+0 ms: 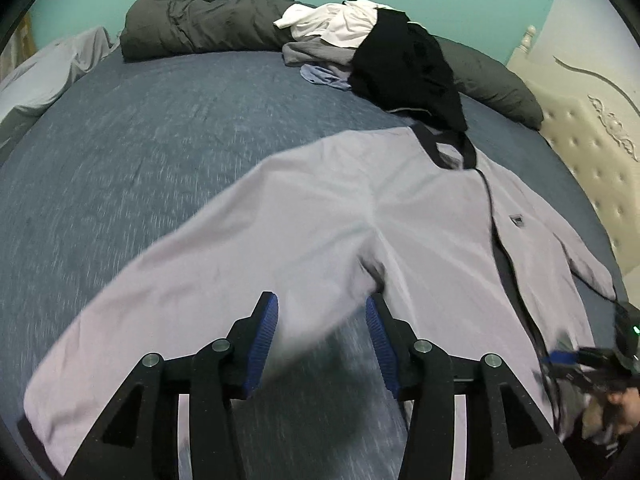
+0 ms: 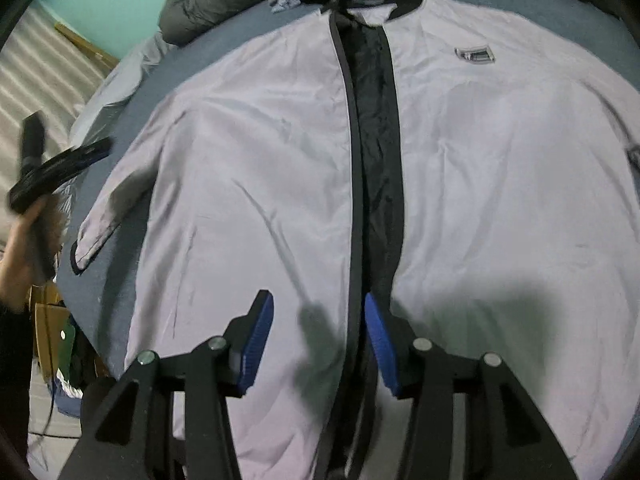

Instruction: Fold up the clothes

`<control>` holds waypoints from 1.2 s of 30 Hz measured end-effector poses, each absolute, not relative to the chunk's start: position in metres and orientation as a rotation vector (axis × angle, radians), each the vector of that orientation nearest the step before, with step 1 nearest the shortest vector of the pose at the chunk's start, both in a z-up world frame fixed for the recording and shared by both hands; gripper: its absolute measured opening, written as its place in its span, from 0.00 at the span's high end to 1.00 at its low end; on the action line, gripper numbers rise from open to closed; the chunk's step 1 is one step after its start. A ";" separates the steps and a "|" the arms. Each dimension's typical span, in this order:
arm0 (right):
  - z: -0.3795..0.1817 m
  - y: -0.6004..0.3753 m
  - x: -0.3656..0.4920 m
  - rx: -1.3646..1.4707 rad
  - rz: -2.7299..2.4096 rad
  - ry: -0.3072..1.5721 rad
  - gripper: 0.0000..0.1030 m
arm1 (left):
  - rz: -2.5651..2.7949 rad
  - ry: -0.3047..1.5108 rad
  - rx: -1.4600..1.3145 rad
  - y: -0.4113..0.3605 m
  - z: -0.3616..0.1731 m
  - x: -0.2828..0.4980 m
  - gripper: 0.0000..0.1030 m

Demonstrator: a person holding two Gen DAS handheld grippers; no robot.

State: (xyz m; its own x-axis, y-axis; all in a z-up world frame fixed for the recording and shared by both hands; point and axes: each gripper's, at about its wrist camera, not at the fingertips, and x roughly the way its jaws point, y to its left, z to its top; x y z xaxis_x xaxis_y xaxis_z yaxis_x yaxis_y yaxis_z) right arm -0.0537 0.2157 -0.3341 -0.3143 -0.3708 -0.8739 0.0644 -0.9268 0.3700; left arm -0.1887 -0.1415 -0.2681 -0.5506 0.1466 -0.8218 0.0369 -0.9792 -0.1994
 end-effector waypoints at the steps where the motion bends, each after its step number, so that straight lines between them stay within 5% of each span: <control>1: -0.337 0.215 -0.055 1.658 -2.322 -0.391 0.53 | 2.697 -0.294 -1.454 -0.139 -0.265 -0.180 0.50; 5: -0.349 0.215 -0.056 1.691 -2.327 -0.419 0.53 | 2.686 -0.277 -1.463 -0.129 -0.258 -0.154 0.50; 7: -0.351 0.214 -0.054 1.687 -2.312 -0.436 0.64 | 2.682 -0.273 -1.470 -0.127 -0.255 -0.145 0.50; 9: -0.349 0.214 -0.049 1.672 -2.313 -0.432 0.87 | 2.682 -0.279 -1.477 -0.125 -0.253 -0.138 0.50; 12: -0.341 0.222 -0.040 1.649 -2.337 -0.434 0.98 | 2.669 -0.279 -1.494 -0.121 -0.251 -0.129 0.50; 28: -0.341 0.247 -0.026 1.679 -2.371 -0.496 0.97 | 2.460 -0.318 -1.636 -0.069 -0.296 -0.128 0.50; 36: -0.310 0.258 -0.010 1.588 -2.431 -0.447 0.83 | 2.320 -0.367 -1.735 -0.049 -0.337 -0.122 0.50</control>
